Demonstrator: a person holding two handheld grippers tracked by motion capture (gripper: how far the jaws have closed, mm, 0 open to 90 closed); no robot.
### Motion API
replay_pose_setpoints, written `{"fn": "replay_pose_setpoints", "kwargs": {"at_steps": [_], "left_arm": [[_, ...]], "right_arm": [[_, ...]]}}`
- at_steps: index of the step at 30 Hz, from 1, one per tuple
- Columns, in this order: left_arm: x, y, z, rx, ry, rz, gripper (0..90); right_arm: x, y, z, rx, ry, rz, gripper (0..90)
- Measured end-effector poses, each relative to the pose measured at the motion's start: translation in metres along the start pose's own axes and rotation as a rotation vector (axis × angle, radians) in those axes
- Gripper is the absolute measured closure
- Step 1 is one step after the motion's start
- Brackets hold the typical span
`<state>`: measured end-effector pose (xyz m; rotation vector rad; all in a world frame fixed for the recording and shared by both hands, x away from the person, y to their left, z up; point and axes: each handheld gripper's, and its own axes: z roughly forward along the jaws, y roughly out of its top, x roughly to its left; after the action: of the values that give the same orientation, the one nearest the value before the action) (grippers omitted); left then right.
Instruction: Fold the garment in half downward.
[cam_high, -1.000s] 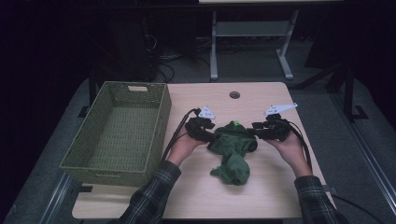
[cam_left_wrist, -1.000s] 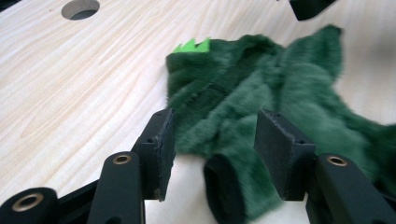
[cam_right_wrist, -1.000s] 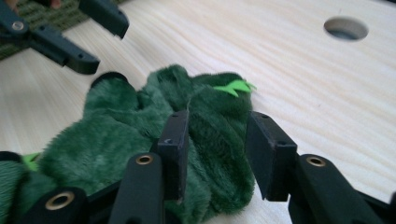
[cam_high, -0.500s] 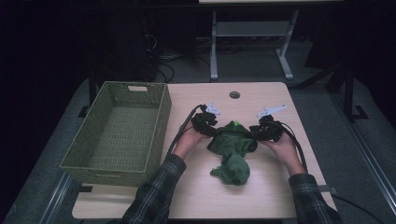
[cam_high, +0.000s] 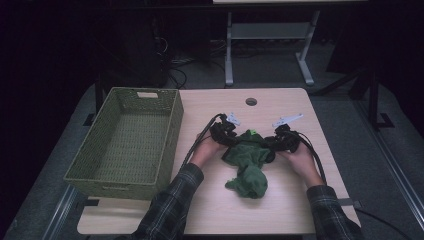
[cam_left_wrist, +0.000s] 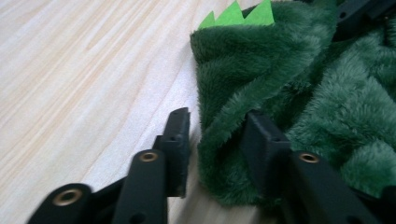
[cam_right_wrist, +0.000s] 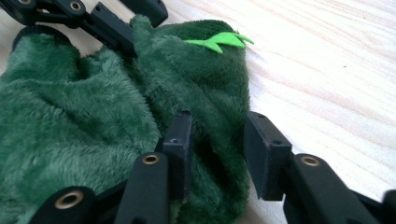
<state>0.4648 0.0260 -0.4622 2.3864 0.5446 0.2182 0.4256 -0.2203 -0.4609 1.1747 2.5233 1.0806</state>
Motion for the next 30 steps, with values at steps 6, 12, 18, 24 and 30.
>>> {"fn": "replay_pose_setpoints", "kwargs": {"at_steps": [6, 12, 18, 24, 30], "left_arm": [[-0.001, 0.001, -0.002, 0.007, 0.006, -0.026, 80.3], [-0.001, 0.004, -0.01, 0.011, -0.02, -0.078, 86.3], [0.003, 0.011, -0.024, -0.053, -0.03, -0.156, 86.7], [0.006, 0.025, -0.041, -0.11, -0.017, -0.178, 86.8], [0.01, 0.04, -0.054, -0.141, 0.008, -0.173, 86.7]], "right_arm": [[0.0, 0.0, 0.001, -0.007, 0.0, 0.008, 79.3], [0.001, 0.005, -0.004, -0.036, -0.005, 0.014, 86.7], [0.003, 0.019, -0.013, -0.068, -0.031, -0.003, 87.5], [-0.002, 0.034, -0.02, -0.073, -0.037, 0.019, 87.9], [-0.006, 0.05, -0.028, -0.096, -0.057, 0.014, 88.0]]}}
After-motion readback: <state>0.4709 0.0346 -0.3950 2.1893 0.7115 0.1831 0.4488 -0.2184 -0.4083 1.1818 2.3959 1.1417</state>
